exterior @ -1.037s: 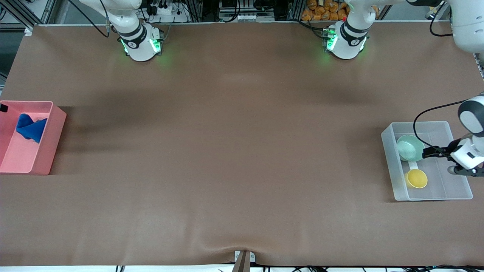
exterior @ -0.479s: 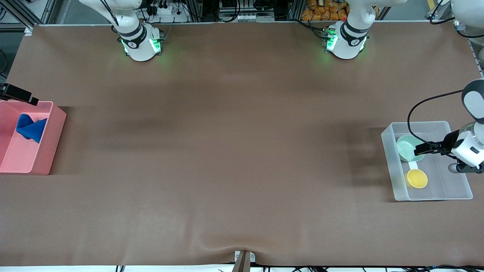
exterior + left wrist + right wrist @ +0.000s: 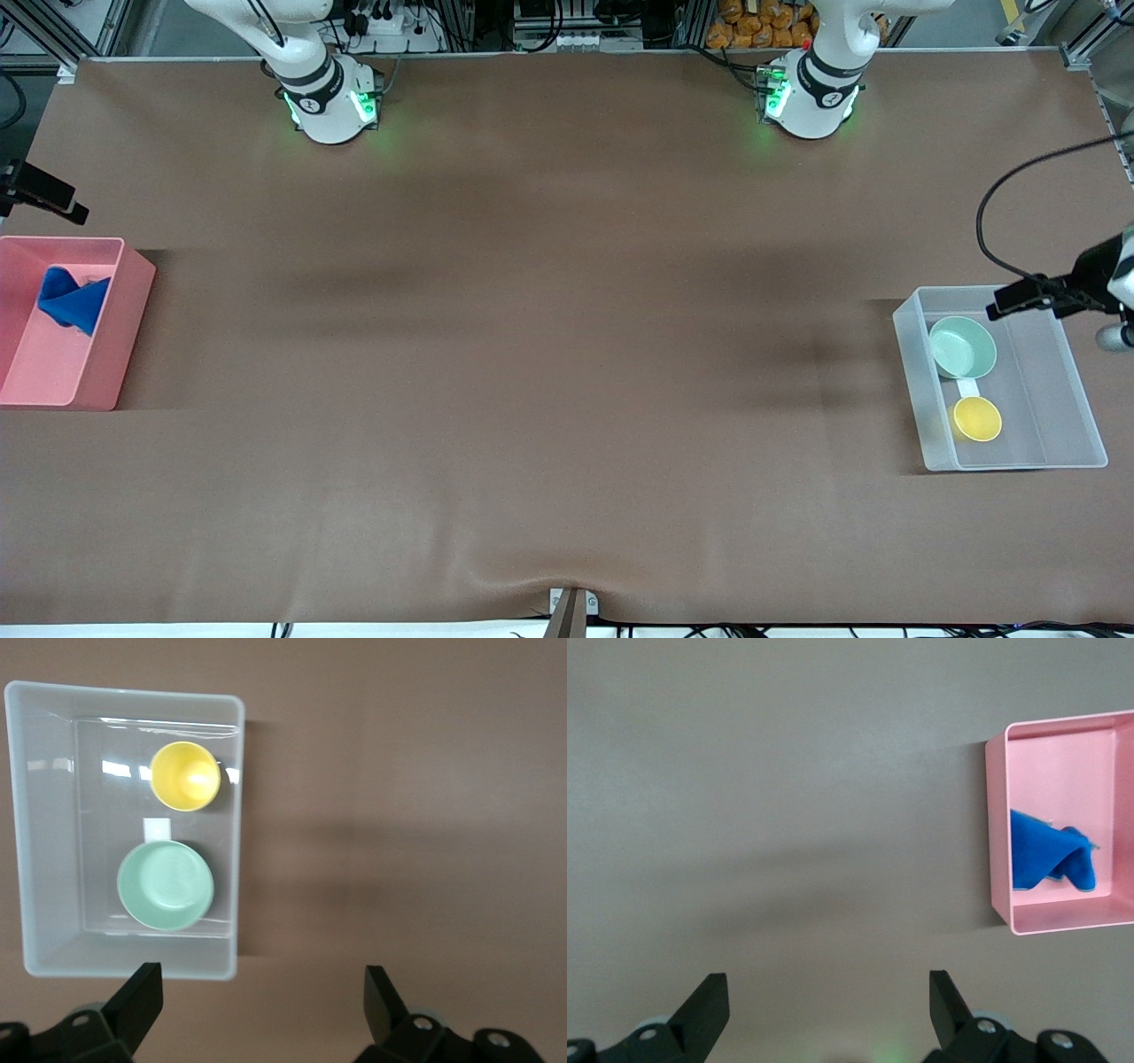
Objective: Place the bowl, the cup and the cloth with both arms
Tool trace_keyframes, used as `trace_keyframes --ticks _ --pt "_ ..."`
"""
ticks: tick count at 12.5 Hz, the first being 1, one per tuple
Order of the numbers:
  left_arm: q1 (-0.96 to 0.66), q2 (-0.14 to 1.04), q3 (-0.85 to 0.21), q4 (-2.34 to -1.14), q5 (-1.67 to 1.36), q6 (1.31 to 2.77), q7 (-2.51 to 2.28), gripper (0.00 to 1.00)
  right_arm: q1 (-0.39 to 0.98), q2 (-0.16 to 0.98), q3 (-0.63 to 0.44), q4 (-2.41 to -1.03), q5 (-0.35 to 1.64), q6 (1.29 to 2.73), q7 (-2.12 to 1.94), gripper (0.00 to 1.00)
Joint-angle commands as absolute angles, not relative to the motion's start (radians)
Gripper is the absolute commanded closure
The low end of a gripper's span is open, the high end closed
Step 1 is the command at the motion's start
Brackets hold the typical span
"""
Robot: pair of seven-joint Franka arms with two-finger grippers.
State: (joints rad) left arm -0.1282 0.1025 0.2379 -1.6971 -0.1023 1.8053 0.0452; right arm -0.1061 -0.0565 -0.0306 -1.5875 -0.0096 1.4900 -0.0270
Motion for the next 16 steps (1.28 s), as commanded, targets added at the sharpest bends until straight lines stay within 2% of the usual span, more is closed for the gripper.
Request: trace_keyframes --ticks 1,5,7,11,16 --pt "-0.118 0.02 0.137 -1.721 -0.068 1.758 -0.122 0.0 -0.106 -0.084 0.006 -1.614 -0.038 1.493 -0.037 0.0" --pt "-0.104 -0.063 0.11 -1.756 -0.031 1.704 -0.112 0.0 -0.1 -0.084 0.009 -1.614 -0.017 1.502 0.021 0.0" --pt "-0.1 -0.051 0.109 -1.738 -0.023 1.709 -0.109 0.0 -0.1 -0.084 0.005 -1.614 0.043 1.5 0.07 0.0" --pt "-0.092 0.003 0.112 -1.658 -0.022 1.71 -0.104 0.0 -0.1 -0.081 0.005 -1.614 0.035 1.494 0.049 0.0" --pt "-0.091 0.012 0.115 -1.654 -0.028 1.713 -0.06 0.0 -0.091 -0.081 0.006 -1.612 0.028 1.496 0.005 0.0"
